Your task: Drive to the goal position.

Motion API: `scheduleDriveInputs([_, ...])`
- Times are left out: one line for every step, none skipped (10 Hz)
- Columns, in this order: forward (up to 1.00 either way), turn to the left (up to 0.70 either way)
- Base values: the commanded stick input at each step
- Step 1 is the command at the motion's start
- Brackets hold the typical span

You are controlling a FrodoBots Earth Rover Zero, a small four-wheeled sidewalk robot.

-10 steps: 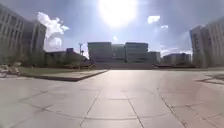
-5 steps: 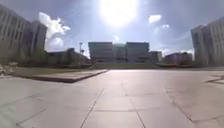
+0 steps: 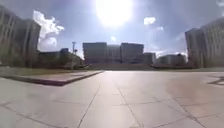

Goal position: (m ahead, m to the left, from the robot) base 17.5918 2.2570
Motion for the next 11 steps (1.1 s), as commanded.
scheduleDriveInputs([1.0,0.01])
scheduleDriveInputs([1.0,0.01])
scheduleDriveInputs([1.0,0.01])
scheduleDriveInputs([1.0,0.01])
scheduleDriveInputs([1.0,0.01])
scheduleDriveInputs([1.0,0.01])
scheduleDriveInputs([1.0,0.01])
scheduleDriveInputs([1.0,0.01])
scheduleDriveInputs([1.0,0.01])
scheduleDriveInputs([1.0,0.01])
scheduleDriveInputs([1.0,0.01])
